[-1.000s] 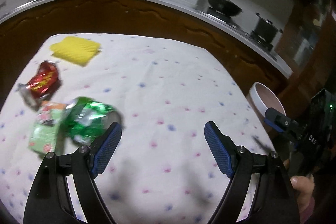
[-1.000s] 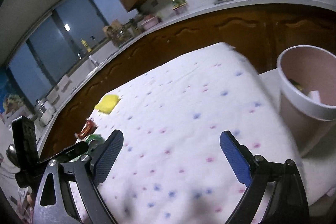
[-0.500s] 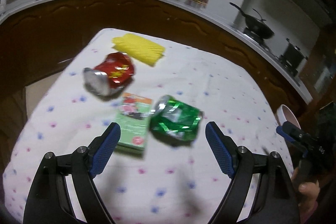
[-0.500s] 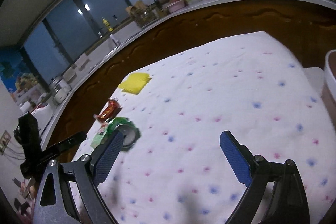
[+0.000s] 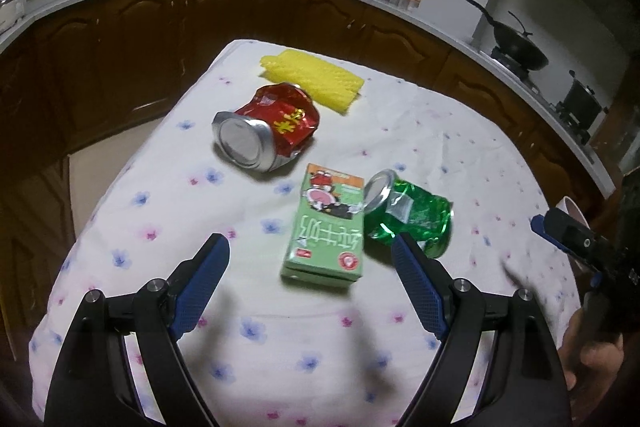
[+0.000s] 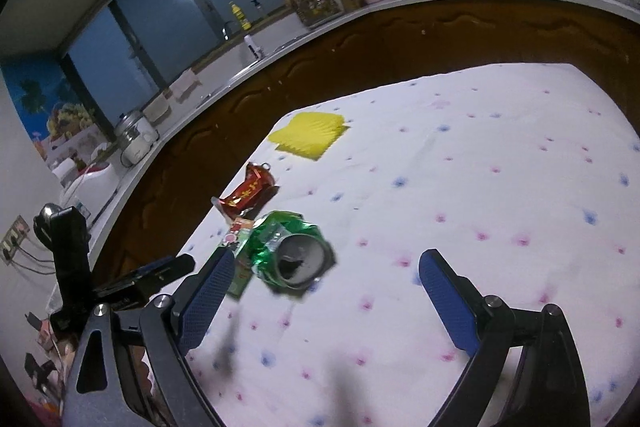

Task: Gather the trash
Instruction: 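Grasp the green milk carton with the left tool while the right tool grasps the crushed green can, then carry the milk carton and green can with both tools over the bin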

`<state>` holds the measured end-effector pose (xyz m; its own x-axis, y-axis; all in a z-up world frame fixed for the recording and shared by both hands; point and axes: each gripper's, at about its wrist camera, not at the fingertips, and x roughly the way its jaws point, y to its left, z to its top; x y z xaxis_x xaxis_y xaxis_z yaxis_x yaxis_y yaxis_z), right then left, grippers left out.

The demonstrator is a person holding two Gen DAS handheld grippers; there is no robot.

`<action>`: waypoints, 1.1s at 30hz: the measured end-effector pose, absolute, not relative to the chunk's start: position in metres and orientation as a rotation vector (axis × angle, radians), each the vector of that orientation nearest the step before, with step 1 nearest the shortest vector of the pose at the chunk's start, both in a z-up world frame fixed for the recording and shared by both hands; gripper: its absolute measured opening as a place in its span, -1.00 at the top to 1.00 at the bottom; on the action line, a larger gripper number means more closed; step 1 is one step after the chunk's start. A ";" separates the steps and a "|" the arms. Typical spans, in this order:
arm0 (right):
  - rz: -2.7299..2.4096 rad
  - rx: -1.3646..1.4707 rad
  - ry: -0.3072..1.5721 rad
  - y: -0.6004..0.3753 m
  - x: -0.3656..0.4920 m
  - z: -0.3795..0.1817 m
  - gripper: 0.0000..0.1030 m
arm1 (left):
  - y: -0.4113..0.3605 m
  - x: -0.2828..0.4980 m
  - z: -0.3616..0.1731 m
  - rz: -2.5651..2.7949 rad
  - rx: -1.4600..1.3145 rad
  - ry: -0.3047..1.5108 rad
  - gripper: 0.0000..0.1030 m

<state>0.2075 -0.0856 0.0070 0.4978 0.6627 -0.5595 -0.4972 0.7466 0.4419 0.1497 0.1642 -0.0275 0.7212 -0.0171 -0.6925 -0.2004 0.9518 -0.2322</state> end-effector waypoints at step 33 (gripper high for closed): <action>0.531 0.148 0.814 -0.126 0.223 -0.007 0.84 | 0.122 0.202 -0.053 -0.028 -0.165 0.849 0.11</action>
